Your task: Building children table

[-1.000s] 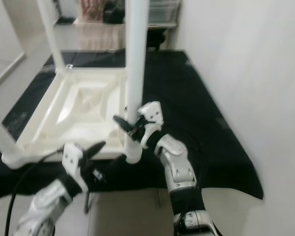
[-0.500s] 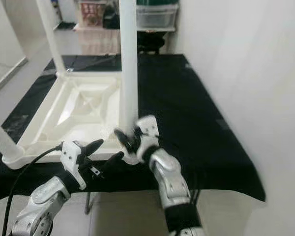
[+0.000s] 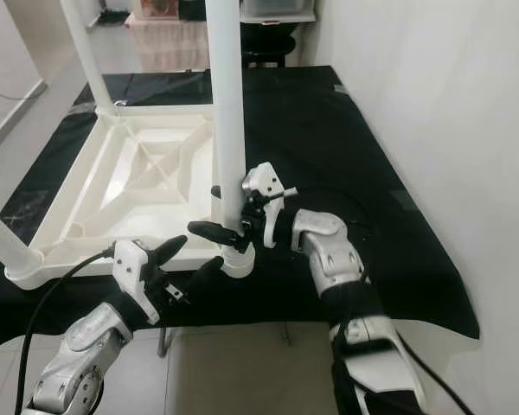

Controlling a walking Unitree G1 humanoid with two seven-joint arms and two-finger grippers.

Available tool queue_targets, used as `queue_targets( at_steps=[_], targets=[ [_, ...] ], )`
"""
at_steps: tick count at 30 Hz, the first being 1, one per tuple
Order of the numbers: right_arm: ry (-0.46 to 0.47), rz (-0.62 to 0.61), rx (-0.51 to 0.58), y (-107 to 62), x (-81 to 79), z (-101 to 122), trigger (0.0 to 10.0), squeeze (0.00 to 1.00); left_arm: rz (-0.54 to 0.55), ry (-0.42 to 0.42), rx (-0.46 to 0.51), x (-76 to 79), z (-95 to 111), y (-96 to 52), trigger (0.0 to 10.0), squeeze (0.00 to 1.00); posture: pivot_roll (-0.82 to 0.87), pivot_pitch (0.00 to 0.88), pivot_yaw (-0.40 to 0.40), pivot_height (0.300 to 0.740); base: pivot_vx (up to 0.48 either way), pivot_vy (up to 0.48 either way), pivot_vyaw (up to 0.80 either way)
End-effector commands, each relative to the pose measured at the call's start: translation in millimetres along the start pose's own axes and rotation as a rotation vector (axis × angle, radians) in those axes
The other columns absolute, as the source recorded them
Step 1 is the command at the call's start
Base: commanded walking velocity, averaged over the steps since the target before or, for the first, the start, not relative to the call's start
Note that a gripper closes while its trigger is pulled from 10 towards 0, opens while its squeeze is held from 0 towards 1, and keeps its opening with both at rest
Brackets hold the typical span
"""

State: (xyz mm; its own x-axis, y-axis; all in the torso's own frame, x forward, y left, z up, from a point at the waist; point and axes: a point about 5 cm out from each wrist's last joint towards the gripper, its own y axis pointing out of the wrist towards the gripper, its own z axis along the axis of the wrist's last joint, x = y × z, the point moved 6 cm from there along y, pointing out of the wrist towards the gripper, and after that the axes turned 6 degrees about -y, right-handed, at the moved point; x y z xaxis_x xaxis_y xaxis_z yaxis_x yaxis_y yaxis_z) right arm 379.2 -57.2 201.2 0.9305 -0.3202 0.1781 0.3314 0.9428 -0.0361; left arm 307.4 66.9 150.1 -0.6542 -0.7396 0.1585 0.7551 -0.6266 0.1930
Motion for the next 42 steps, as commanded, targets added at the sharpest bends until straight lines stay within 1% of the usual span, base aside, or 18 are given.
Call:
queue_targets(
  at_steps=[1, 2, 3, 4, 5, 14, 17, 22, 23, 24, 25, 26, 28, 30, 38, 39, 40, 42],
  targets=[
    [0.031, 0.065, 0.013, 0.9, -4.2, 1.6, 10.0, 0.00, 0.008, 0.002, -0.013, 0.9, -3.9, -3.1, 10.0, 0.00, 0.02, 0.090, -0.007, 0.740, 0.000, 0.000, 0.00],
    [0.031, 0.065, 0.013, 0.9, -4.2, 1.6, 10.0, 0.00, 0.008, 0.002, -0.013, 0.9, -3.9, -3.1, 10.0, 0.00, 0.02, 0.090, -0.007, 0.740, 0.000, 0.000, 0.00],
    [0.044, 0.108, 0.010, 0.7, -6.5, 1.4, 6.6, 0.00, 0.008, 0.001, -0.013, 1.3, -4.2, -3.3, 10.0, 0.00, 0.02, 0.089, -0.010, 0.740, 0.000, 0.000, 0.00],
    [0.053, 0.137, 0.009, 0.5, -7.9, 1.2, 6.6, 0.00, 0.009, 0.001, -0.014, 1.6, -4.5, -3.5, 10.0, 0.00, 0.02, 0.089, -0.010, 0.740, 0.000, 0.000, 0.00],
    [0.066, 0.143, 0.009, 0.9, -7.1, 0.9, 0.0, 0.00, 0.009, 0.001, -0.014, 2.0, -4.7, -3.7, 10.0, 0.00, 0.03, 0.089, -0.013, 0.740, 0.000, 0.000, 0.00],
    [0.076, 0.108, 0.008, -1.7, -2.9, -8.8, 0.0, 0.00, 0.013, -0.003, -0.012, 3.0, -5.3, -4.3, 10.0, 0.00, 0.02, 0.090, -0.013, 0.740, 0.000, 0.000, 0.00],
    [0.041, 0.000, 0.012, -8.5, 4.6, -12.5, 0.0, 0.00, 0.010, -0.006, -0.012, 3.6, -4.9, -4.3, 10.0, 0.00, 0.01, 0.098, -0.010, 0.740, 0.000, 0.000, 0.00],
    [0.041, -0.291, -0.019, -17.6, 16.9, -27.2, 0.0, 0.00, 0.010, -0.005, -0.010, 2.1, -3.0, -5.8, 10.0, 0.00, 0.00, 0.109, -0.011, 0.740, 0.000, 0.000, 0.00],
    [0.090, -0.472, -0.019, -18.8, 20.5, -37.3, 0.0, 0.00, 0.011, -0.004, -0.010, 1.0, -2.2, -6.7, 10.0, 0.00, -0.01, 0.117, -0.008, 0.740, 0.000, 0.000, 0.00],
    [0.090, -0.472, -0.019, -18.8, 20.5, -37.3, 0.0, 0.00, 0.011, -0.004, -0.010, 1.0, -2.2, -6.7, 10.0, 0.00, -0.01, 0.117, -0.008, 0.740, 0.000, 0.000, 0.00],
    [0.236, -0.848, -0.075, -28.7, -4.4, -79.9, 0.0, 0.00, 0.012, -0.003, -0.010, -2.2, -0.7, -7.6, 10.0, 0.00, -0.04, 0.120, 0.008, 0.740, 0.000, 0.000, 0.00],
    [0.236, -0.848, -0.075, -28.7, -4.4, -79.9, 0.0, 0.00, 0.012, -0.003, -0.010, -2.2, -0.7, -7.6, 10.0, 0.00, -0.04, 0.120, 0.008, 0.740, 0.000, 0.000, 0.00],
    [-0.071, -0.714, -0.133, 2.0, -29.6, -59.1, 0.0, 0.00, 0.010, -0.002, -0.015, -5.6, -1.0, -6.5, 10.0, 0.00, -0.06, 0.111, 0.039, 0.740, 0.000, 0.000, 0.00],
    [-0.117, -0.593, -0.156, 17.2, -34.5, -60.9, 0.0, 0.00, 0.010, 0.000, -0.018, -6.9, -1.7, -5.1, 10.0, 0.00, -0.04, 0.098, 0.026, 0.740, 0.000, 0.000, 0.00],
    [-0.049, -0.619, -0.165, 16.4, -34.1, -66.4, 0.0, 0.00, 0.027, 0.010, -0.014, -10.8, -1.0, -3.9, 10.0, 0.00, -0.03, 0.096, 0.016, 0.740, 0.000, 0.000, 0.00],
    [-0.025, -0.632, -0.164, 14.4, -32.2, -67.0, 5.7, 0.00, 0.035, 0.013, -0.010, -11.5, -0.6, -3.7, 10.0, 0.00, -0.03, 0.091, 0.014, 0.740, 0.000, 0.000, 0.00],
    [0.053, -0.677, -0.145, 10.3, -29.9, -65.4, 10.0, 0.00, 0.040, 0.014, -0.007, -11.8, -0.1, -3.0, 10.0, 0.00, -0.03, 0.089, 0.014, 0.740, 0.000, 0.000, 0.00],
    [0.067, -0.693, -0.143, 9.1, -30.3, -64.8, 10.0, 0.00, 0.039, 0.014, -0.007, -11.8, -0.1, -2.8, 10.0, 0.00, -0.03, 0.089, 0.014, 0.740, 0.000, 0.000, 0.00]
  ],
)
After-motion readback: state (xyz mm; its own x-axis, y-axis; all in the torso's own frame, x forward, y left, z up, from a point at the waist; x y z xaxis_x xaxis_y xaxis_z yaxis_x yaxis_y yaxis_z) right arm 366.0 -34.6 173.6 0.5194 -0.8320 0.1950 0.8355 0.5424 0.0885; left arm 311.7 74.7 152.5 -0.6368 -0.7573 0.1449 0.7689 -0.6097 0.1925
